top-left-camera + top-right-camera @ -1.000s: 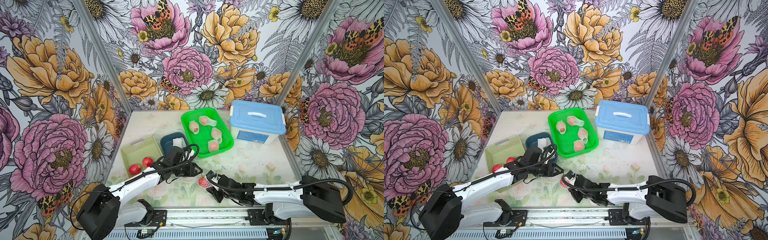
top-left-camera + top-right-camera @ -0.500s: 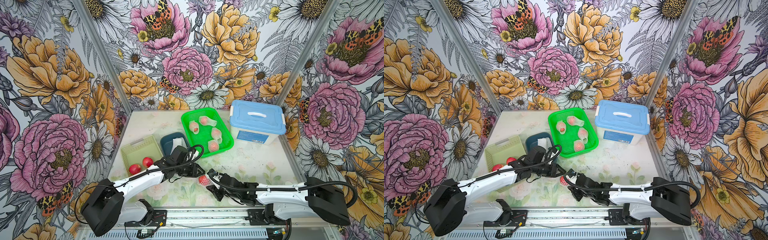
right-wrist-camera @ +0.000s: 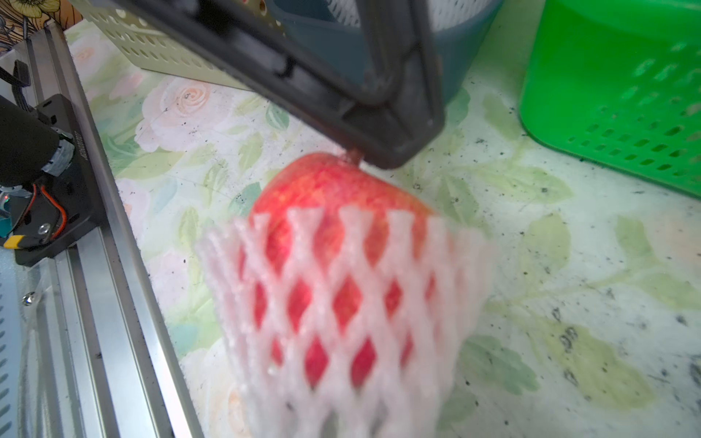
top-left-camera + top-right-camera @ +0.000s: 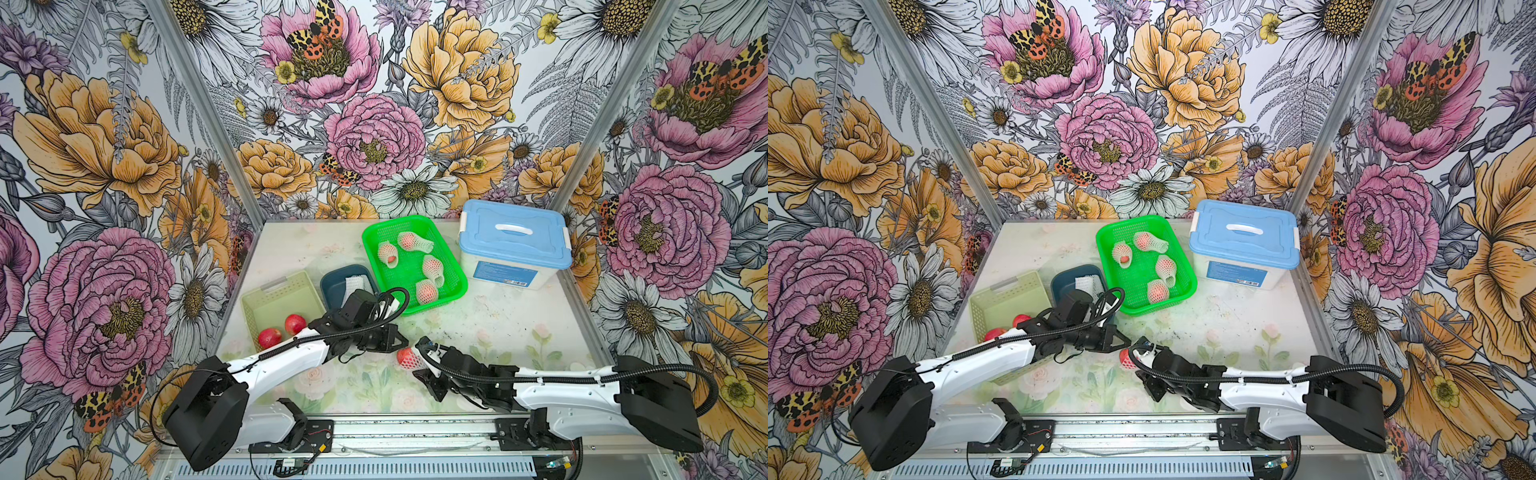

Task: Remove foam nets from apples
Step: Remove the foam net from the apple.

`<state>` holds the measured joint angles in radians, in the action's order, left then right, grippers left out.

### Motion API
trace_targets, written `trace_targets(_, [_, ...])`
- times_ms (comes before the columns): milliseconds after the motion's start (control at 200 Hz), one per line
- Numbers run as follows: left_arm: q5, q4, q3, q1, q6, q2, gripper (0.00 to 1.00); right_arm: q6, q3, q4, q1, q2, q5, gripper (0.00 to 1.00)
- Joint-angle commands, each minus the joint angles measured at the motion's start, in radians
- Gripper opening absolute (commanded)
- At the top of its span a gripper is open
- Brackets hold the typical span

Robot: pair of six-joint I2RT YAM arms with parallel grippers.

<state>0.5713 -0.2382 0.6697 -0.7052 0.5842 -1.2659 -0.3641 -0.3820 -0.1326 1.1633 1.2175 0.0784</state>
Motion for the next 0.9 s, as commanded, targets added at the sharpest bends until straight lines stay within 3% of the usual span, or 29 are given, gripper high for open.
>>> trace_targets(0, [0.016, -0.005, 0.029, -0.007, -0.020, 0.000, 0.00, 0.017, 0.014, -0.015, -0.007, -0.016, 0.019, 0.27])
trace_targets(460, [-0.044, -0.091, 0.057, 0.038, -0.041, 0.061, 0.00, 0.023, 0.025, -0.032, -0.019, -0.003, 0.014, 0.28])
trace_targets(671, [-0.069, -0.155, 0.058, 0.118, -0.064, 0.135, 0.00, 0.026, 0.034, -0.033, -0.031, -0.007, 0.013, 0.28])
trace_targets(891, [-0.096, -0.211, 0.041, 0.266, -0.068, 0.257, 0.00, 0.028, 0.037, -0.038, -0.037, -0.005, 0.005, 0.28])
